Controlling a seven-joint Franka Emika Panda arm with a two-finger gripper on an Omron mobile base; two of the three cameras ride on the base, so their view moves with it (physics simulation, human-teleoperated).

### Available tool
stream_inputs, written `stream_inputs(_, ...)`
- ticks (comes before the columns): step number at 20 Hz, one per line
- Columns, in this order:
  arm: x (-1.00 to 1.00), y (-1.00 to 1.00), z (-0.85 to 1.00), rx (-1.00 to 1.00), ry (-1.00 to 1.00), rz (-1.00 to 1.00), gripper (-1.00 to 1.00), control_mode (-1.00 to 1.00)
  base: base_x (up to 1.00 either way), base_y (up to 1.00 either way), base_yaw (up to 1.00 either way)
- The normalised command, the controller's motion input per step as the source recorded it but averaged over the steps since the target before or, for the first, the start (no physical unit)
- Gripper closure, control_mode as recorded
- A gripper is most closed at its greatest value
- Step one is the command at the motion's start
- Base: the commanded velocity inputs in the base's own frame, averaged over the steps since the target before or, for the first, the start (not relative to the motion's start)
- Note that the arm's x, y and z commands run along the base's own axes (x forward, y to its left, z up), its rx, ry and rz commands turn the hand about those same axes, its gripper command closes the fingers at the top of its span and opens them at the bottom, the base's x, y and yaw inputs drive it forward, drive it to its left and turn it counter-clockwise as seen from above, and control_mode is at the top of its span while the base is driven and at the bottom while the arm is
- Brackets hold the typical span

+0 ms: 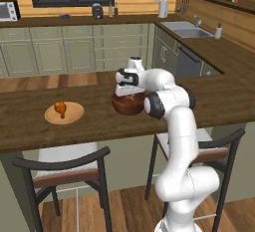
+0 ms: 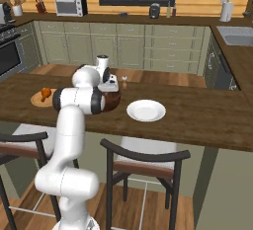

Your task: Pick the chicken drumstick and carrot from their plates and place them in the bowl. Then put the bowl in the fridge.

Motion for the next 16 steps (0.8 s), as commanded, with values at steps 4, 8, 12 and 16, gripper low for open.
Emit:
stream_inputs(4,0.0,0.01,0.0,0.0,0.0,0.0,-1.0,-1.0,0.0,0.0,0.0)
stream_inputs(8,-0.09,0.0,0.04,0.0,0.0,0.0,-1.0,-1.0,0.0,0.0,0.0)
stream_inputs(12,-0.91,-0.21,0.2,0.0,0.0,0.0,-1.0,-1.0,0.0,0.0,0.0)
stream_inputs(16,-1.0,-0.32,0.35,0.03,-0.05,0.0,-1.0,-1.0,0.0,0.0,0.0)
